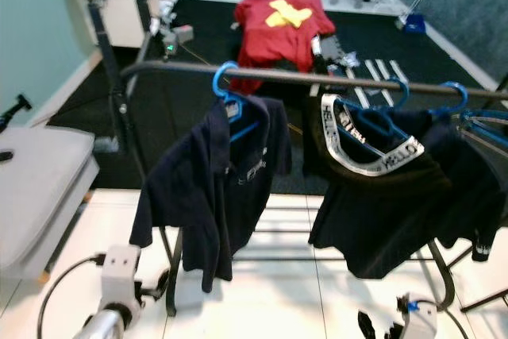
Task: Hang hanger
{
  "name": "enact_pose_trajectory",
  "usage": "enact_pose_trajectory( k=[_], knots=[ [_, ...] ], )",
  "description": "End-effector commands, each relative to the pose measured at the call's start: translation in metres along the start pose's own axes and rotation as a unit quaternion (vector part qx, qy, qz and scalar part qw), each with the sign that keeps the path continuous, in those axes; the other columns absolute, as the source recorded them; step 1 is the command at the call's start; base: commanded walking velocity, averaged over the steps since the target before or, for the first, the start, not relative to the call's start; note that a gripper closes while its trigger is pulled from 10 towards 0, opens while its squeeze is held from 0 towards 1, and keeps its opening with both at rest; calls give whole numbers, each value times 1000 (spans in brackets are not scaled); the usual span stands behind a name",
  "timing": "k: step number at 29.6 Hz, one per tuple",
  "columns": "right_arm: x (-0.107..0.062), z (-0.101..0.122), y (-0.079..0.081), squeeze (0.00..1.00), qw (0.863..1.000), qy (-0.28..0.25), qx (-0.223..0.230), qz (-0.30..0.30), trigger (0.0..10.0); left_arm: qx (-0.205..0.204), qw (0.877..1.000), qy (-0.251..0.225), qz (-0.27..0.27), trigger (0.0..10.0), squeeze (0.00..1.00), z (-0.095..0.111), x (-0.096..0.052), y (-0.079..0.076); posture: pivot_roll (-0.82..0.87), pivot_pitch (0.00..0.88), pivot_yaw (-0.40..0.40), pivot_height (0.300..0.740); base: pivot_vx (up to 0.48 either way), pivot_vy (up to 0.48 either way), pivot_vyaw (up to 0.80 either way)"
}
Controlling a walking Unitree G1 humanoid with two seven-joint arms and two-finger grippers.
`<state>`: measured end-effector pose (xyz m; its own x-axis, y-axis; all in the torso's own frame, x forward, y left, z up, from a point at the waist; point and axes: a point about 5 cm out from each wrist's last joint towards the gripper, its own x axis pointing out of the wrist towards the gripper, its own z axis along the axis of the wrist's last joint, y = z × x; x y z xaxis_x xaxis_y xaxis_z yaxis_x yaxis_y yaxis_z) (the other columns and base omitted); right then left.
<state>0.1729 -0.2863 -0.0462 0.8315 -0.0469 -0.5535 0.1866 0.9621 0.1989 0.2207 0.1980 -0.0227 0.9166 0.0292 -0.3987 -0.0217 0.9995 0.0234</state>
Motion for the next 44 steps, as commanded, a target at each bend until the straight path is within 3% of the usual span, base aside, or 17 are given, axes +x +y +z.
enact_pose_trajectory(
  k=[1,4,12,19,25,33,44],
  knots=[
    [0,-4,1,0,1000,9,-11,-6,10000,-6,1000,7,6,10000,0,-5,-2,3,65,97,-125,740,-390,0,0],
    [6,2,6,0,999,3,-31,-17,10000,-25,1000,5,8,10000,0,-4,0,6,72,92,-121,740,-334,0,0],
    [5,8,-3,0,998,-12,-20,-52,10000,-87,996,-3,-28,10000,0,-1,4,10,72,91,-90,740,-39,0,0],
    [3,11,-5,0,998,-27,-22,-47,10000,-80,996,0,-42,10000,0,2,8,10,80,99,-80,740,0,-184,0],
    [10,19,9,0,998,-55,-33,-23,10000,-79,996,-5,-50,10000,0,9,14,7,88,89,-84,740,0,-472,0],
    [17,31,17,0,995,-85,-35,-36,10000,-85,995,-6,-57,10000,0,13,18,9,93,70,-75,740,0,-471,0],
    [19,39,22,0,992,-95,-71,-32,10000,-89,994,-10,-64,10000,0,15,21,5,59,70,-86,740,0,0,0]
  ],
)
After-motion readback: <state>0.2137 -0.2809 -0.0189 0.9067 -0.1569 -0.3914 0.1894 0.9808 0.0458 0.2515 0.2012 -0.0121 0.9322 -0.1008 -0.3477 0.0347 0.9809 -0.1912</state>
